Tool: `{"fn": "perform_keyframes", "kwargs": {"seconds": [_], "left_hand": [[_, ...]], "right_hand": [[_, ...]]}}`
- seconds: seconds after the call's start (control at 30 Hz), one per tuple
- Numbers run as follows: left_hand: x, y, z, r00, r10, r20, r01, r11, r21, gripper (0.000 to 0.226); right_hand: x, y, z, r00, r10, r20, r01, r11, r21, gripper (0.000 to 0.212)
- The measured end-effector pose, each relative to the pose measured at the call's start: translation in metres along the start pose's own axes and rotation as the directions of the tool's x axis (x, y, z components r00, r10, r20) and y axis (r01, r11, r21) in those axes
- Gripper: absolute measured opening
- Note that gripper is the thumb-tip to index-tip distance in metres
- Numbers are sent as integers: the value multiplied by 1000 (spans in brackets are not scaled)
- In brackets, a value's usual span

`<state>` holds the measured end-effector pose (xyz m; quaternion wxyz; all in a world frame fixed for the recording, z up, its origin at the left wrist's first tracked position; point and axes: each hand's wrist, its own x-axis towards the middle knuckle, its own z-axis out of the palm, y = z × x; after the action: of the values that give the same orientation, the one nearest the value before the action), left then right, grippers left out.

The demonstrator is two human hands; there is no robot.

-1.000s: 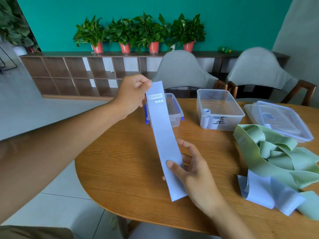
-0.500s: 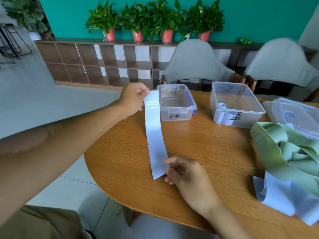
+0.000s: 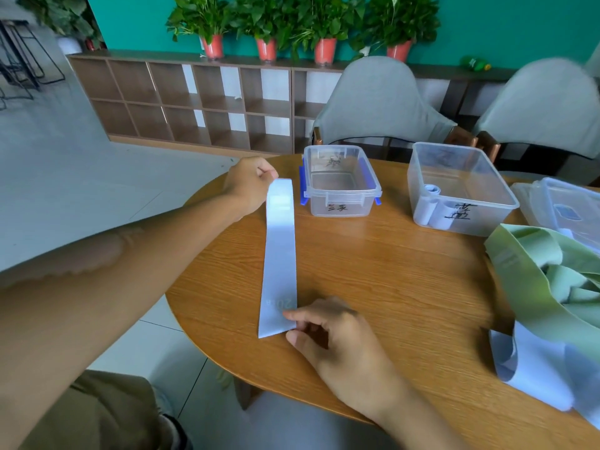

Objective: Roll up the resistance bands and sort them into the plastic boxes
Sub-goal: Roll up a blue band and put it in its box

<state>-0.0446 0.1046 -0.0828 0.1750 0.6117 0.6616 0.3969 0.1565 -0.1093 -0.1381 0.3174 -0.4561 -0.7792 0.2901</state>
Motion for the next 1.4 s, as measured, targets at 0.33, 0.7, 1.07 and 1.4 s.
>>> {"fn": "perform_keyframes", "kwargs": {"seconds": [0.33, 0.7, 1.07, 1.4], "left_hand": [[-61, -24, -16, 988, 140, 70, -148, 981, 122, 13], [-184, -25, -45, 954, 229, 193, -211, 971, -109, 7], [-226, -35, -44, 882, 387, 268, -411, 911, 38, 11], [-224, -37, -45, 852, 432, 294, -483, 866, 127, 9]], "right_hand": [[-2, 6, 3, 992, -48, -116, 40, 997, -72, 18], [-2, 6, 6, 986, -81, -143, 64, 990, -124, 20], [-3, 7, 6, 993, -79, -94, 62, 984, -169, 13], [-1, 7, 8, 996, -79, -42, 67, 971, -230, 6]]}}
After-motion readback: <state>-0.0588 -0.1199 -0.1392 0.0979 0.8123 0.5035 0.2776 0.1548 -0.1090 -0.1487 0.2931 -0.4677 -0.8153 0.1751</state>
